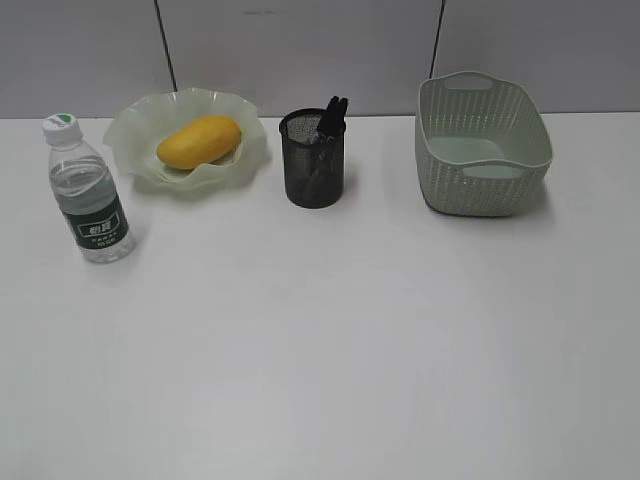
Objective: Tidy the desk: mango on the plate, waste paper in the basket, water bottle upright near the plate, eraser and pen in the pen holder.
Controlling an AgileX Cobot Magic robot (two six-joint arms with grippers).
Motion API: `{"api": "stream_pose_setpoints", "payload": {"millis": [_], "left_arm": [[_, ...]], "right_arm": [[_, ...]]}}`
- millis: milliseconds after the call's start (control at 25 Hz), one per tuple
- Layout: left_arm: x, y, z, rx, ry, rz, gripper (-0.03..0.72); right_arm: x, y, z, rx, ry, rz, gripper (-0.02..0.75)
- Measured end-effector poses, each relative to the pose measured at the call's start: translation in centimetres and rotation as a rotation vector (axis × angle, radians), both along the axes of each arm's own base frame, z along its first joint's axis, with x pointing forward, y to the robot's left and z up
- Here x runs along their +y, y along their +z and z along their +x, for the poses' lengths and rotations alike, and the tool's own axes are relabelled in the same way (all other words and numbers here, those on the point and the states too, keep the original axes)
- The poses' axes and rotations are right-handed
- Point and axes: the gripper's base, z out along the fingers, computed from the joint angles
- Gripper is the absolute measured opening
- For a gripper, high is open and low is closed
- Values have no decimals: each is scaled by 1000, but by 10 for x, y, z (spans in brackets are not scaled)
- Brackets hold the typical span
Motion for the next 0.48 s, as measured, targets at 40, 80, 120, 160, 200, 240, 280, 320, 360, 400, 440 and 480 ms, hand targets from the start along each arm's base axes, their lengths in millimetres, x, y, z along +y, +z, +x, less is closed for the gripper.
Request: {"api": "stream_pose_setpoints", "payload": {"millis": [40,80,120,160,200,240,280,320,360,400,440,480], "left_arm": [[0,0,0,0,0,0,430],[0,0,0,0,1,2,429],[0,0,0,0,2,3,429],[0,0,0,0,2,3,428],[0,0,0,0,2,3,426],[0,0,0,0,2,3,422],[0,0,0,0,3,4,416],[0,0,0,0,3,4,410],[0,0,0,0,3,4,403],[0,0,0,0,4,5,398],[0,0,0,0,4,5,393],[0,0,0,0,4,5,389]], "right_arm": [[0,0,0,0,0,0,351],[0,0,0,0,0,0,351],[0,0,0,0,0,0,351],[0,0,0,0,0,0,351],[0,0,0,0,0,0,351],[0,0,0,0,0,0,351],[0,0,0,0,0,0,351],[0,0,0,0,0,0,351],[0,0,0,0,0,0,351],[0,0,0,0,0,0,351],[0,0,0,1,0,0,351],[0,0,0,1,0,0,351]]}}
